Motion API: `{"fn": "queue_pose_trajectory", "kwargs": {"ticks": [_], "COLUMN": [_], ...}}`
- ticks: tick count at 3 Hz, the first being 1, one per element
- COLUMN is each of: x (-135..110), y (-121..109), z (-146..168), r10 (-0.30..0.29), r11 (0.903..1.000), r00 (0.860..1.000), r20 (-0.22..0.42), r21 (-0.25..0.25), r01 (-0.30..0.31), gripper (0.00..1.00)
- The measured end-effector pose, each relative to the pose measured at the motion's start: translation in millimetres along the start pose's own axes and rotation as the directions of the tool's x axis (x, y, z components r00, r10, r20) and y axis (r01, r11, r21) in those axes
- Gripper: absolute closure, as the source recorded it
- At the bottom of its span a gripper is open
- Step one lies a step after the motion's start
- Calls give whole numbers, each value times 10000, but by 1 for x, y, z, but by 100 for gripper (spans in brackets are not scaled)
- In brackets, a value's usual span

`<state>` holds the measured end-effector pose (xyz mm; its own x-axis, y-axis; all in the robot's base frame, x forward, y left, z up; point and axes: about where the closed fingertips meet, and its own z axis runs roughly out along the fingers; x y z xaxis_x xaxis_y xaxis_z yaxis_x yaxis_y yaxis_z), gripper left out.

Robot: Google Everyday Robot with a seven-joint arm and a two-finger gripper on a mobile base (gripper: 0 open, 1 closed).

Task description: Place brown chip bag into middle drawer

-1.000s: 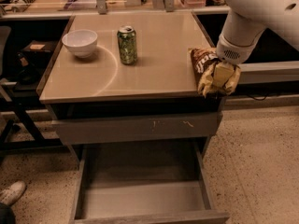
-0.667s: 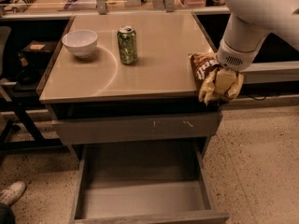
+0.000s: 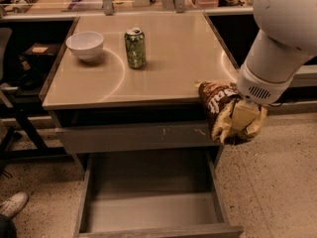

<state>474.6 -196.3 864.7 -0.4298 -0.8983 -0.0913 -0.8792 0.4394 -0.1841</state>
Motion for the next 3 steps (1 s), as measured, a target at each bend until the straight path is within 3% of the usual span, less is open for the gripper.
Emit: {"fn": "queue_pose_trajectory", "kwargs": {"ticks": [1,2,3], "x": [0,0,3], "y": [0,20,55], "z": [0,0,-3], "r10": [0,-82,-134], "r11": [10000,9998,9982], "r00": [10000,9999,9996], "r20": [0,81,262], "r21": [0,-207,-581], "r01": [0,84,149], "gripper": [100,100,100]}}
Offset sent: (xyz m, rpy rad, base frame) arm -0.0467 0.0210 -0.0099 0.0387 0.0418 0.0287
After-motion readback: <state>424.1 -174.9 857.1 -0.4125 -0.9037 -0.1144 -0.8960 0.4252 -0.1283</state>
